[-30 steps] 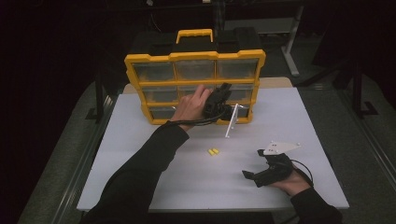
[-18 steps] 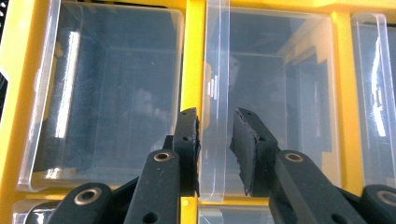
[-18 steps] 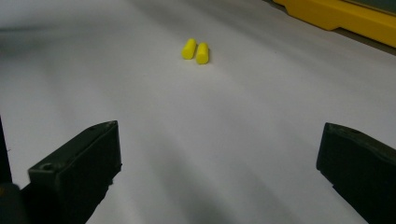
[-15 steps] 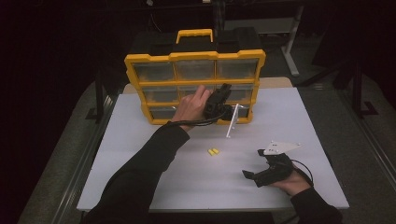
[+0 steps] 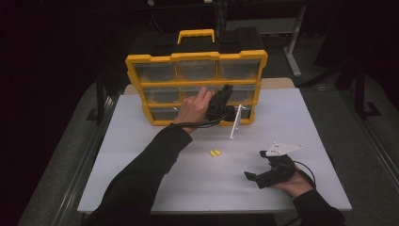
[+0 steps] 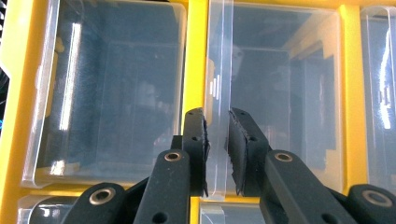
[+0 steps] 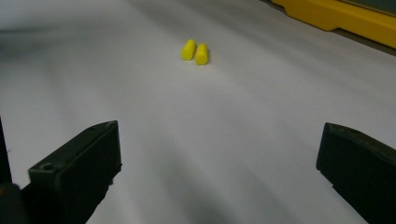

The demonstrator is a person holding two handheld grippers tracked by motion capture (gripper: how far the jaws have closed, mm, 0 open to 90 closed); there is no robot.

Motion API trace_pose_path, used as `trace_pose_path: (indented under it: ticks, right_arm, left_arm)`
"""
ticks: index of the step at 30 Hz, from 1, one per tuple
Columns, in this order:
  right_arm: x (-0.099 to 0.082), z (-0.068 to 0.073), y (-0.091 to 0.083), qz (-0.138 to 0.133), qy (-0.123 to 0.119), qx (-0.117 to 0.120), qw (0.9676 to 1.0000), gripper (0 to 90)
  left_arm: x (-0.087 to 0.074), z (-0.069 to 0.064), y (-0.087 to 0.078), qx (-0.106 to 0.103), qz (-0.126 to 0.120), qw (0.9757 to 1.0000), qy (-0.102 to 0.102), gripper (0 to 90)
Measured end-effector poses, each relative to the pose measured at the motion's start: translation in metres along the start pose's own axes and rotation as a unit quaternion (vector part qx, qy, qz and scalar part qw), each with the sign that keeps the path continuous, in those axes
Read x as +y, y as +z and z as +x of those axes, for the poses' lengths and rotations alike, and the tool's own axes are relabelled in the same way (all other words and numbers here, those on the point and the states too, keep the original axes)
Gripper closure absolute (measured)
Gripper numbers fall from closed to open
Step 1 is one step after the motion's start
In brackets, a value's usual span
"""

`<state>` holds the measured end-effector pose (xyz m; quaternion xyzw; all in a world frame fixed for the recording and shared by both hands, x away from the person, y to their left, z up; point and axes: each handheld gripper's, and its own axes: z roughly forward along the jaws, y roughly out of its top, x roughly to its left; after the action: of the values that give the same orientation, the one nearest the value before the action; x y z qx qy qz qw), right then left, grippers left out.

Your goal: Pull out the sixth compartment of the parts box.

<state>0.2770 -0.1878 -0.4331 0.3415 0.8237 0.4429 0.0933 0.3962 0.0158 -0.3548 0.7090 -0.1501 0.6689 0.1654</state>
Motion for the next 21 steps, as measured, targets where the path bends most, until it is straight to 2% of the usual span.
trace_pose_path:
  ticks: [10, 21]
  right_arm:
    - [0.0000, -0.0001, 0.0000, -0.001, 0.000, 0.000, 1.0000, 0.0]
    - [0.0000, -0.0005, 0.0000, -0.001, 0.000, 0.000, 1.0000, 0.0]
  left_arm:
    - [0.0015, 0.0000, -0.0004, 0.001, 0.006, 0.9999, 0.015, 79.3]
    - [0.0022, 0.0004, -0.0049, 0.000, 0.004, 0.9998, 0.020, 79.5]
